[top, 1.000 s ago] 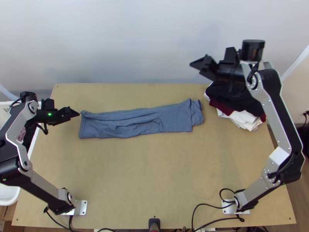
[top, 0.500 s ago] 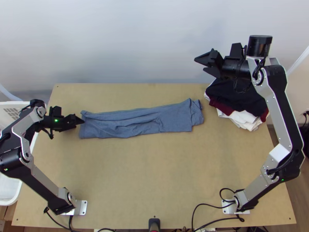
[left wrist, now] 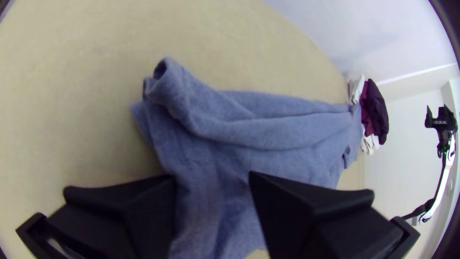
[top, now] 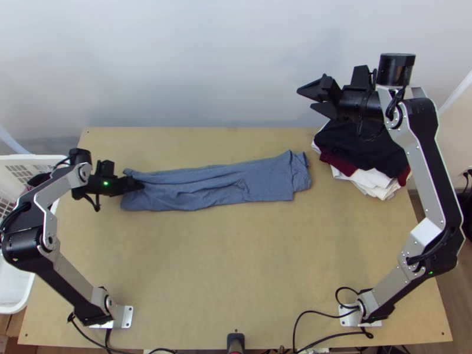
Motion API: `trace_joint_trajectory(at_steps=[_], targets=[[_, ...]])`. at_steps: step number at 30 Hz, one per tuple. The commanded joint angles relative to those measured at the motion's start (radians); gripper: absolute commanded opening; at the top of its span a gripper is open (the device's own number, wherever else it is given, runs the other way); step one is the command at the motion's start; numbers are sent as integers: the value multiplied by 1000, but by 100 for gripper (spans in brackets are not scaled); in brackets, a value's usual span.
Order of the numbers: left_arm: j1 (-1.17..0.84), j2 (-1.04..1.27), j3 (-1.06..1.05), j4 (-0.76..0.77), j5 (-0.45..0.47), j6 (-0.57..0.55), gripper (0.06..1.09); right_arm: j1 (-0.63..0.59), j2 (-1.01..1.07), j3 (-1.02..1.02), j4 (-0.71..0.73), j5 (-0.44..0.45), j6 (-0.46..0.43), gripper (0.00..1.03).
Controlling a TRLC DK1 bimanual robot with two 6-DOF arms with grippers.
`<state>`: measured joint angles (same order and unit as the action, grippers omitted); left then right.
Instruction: Fold the t-shirt
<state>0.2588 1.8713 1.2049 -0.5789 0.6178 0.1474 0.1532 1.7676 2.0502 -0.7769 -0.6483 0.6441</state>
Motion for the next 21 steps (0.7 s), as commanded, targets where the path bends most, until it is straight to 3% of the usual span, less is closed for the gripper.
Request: trace_joint_trajectory(at_steps=[1, 11, 21], targets=[[-6, 3, -50, -12, -24, -32, 10, -23, 10, 34, -25, -11, 12, 99], [267, -89, 12, -116, -55, 98, 10, -66, 6, 28, -151, 9, -109, 99], [474, -172, 188, -326, -112, 208, 10, -92, -31, -94, -151, 110, -271, 99]])
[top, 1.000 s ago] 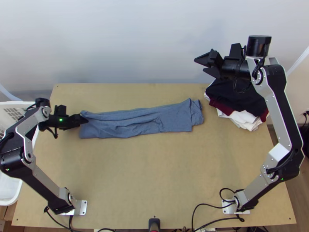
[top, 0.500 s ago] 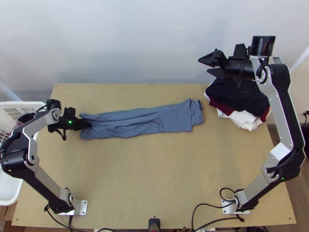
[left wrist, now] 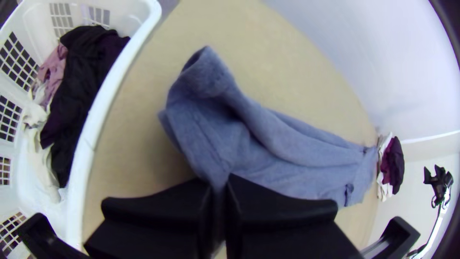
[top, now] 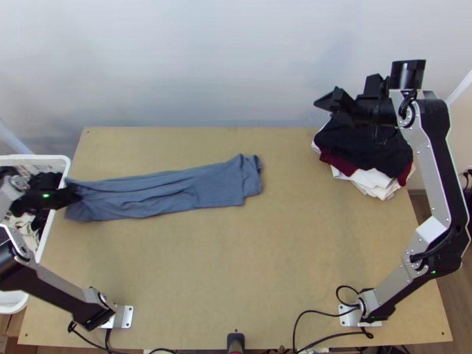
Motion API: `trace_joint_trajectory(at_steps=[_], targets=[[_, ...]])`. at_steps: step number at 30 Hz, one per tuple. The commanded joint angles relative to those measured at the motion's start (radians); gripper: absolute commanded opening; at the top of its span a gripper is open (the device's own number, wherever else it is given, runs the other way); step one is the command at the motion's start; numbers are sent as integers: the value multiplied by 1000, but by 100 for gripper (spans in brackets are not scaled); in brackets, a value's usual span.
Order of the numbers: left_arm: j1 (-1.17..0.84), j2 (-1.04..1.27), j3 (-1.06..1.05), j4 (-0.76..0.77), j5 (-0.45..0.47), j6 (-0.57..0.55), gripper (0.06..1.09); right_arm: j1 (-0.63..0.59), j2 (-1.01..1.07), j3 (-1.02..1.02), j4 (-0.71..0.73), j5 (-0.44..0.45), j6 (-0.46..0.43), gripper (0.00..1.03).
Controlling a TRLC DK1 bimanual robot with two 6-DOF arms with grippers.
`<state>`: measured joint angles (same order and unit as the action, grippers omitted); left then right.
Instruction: Fold the t-shirt
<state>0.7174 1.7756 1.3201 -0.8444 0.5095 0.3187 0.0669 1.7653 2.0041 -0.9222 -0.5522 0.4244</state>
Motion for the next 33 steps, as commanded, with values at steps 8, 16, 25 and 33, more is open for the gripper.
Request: trace_joint_trajectory(at_steps=[8, 16, 25, 33], targets=[[-148, -269, 140, -194, -2, -67, 10, 7, -40, -111, -6, 64, -104, 99], [-477, -301, 217, -194, -28, -287, 10, 2, -72, -149, -6, 84, -121, 99], [-757, -202, 304, -137, -123, -457, 10, 19, -133, -258, 3, 110, -125, 99], [-949, -94, 376, -64, -189, -576, 10, 68, -222, -407, 54, 166, -121, 99]])
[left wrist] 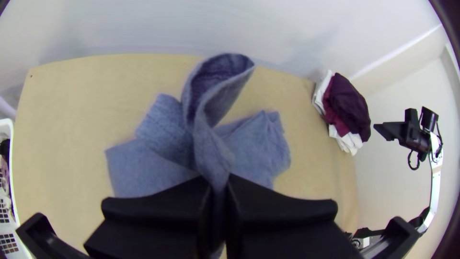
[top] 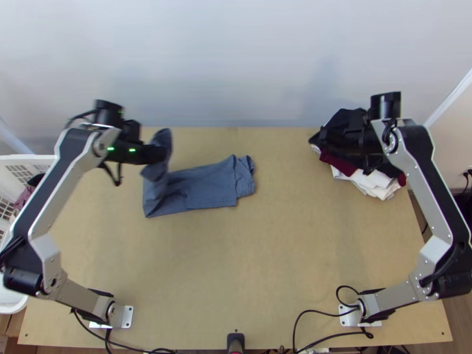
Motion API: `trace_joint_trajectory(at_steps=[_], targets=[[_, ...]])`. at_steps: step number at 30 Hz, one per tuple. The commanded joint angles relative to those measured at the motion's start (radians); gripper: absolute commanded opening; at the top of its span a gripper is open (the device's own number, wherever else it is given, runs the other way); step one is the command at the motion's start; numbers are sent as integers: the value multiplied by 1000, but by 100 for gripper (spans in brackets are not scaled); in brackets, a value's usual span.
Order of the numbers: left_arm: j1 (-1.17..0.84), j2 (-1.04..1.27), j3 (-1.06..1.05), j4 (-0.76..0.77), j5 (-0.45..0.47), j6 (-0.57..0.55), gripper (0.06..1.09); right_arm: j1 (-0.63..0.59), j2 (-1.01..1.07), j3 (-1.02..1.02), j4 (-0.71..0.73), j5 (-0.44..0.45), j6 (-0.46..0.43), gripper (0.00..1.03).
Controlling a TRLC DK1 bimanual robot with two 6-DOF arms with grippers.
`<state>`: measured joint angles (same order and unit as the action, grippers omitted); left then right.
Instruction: Fold the t-shirt
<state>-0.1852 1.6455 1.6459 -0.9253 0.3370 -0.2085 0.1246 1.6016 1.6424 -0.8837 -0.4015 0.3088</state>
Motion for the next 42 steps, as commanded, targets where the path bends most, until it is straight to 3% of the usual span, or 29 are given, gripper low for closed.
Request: trace_joint_trajectory(at_steps=[1, 15, 21, 31, 32, 33, 34, 35, 42], targets=[[-60, 56, 65, 19, -26, -58, 10, 12, -68, -58, 17, 16, -5, 99], [-207, 218, 167, 68, -50, -134, 10, 7, -226, -151, 5, 78, -4, 99], [-277, 274, 176, 135, -59, -169, 10, 89, -285, -240, 0, 213, -22, 99], [-355, 435, 293, 171, -104, -204, 12, 58, -391, -339, -35, 220, -25, 99], [-361, 456, 316, 160, -112, -204, 26, 58, -405, -351, -41, 222, -27, 99], [-364, 473, 333, 151, -112, -204, 56, 56, -417, -362, -46, 222, -27, 99], [-369, 488, 348, 146, -113, -201, 94, 56, -430, -371, -54, 224, -27, 99], [-370, 502, 370, 137, -115, -201, 105, 55, -442, -383, -57, 224, -28, 99], [-385, 493, 505, 121, -115, -266, 105, 81, -477, -480, -55, 222, -37, 99]])
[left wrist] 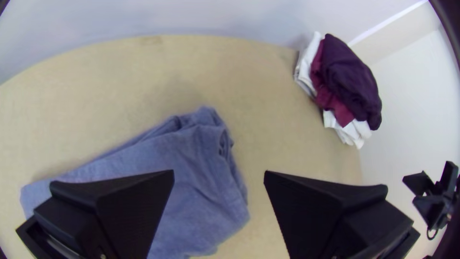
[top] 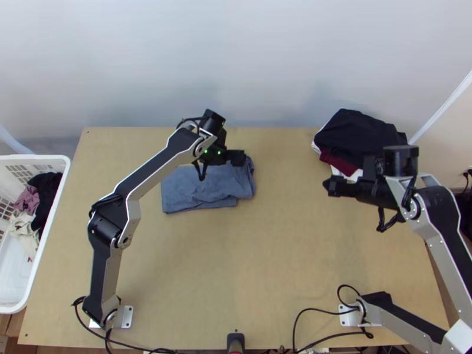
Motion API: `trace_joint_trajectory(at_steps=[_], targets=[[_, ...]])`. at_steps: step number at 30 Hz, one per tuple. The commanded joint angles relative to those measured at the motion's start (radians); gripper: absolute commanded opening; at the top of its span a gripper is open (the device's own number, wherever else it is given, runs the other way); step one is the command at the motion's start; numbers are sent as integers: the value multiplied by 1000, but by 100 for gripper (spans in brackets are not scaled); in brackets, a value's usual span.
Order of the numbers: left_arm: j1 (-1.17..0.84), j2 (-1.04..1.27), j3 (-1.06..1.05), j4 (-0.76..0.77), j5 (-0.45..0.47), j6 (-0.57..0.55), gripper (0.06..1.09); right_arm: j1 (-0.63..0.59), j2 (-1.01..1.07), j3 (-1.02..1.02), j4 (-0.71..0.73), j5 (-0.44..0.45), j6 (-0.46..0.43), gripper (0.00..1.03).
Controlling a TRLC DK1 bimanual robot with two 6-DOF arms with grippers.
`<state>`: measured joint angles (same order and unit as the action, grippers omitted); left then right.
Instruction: Fold the t-shirt
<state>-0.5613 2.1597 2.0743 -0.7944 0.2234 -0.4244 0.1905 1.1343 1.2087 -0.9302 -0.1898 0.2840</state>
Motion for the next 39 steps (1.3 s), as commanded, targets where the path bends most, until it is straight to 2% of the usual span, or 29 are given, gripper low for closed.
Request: trace_joint_trajectory(at_steps=[1, 4, 8, 10, 15, 18, 23, 27, 39], targets=[[-9, -38, 81, -9, -1, -56, 105, 27, -7, -57, -1, 10, -14, 99], [11, -80, 79, -23, -6, -53, 105, 59, 24, -70, 21, 10, -14, 99], [84, -149, 78, -115, -6, -33, 105, 116, 111, -54, 44, -17, -6, 99], [138, -204, 75, -152, -9, -14, 105, 119, 182, -26, 51, -96, 11, 99], [248, -340, 73, -232, -108, 99, 105, 127, 392, 69, 64, -326, 17, 99], [336, -409, 79, -282, -110, 139, 105, 136, 512, 135, 99, -405, 23, 99], [479, -485, 78, -382, -110, 187, 105, 159, 653, 221, 206, -459, 23, 99], [538, -531, 76, -420, -110, 207, 105, 175, 720, 275, 286, -459, 18, 99], [600, -610, 78, -462, -111, 217, 105, 201, 926, 462, 289, -461, 35, 99]])
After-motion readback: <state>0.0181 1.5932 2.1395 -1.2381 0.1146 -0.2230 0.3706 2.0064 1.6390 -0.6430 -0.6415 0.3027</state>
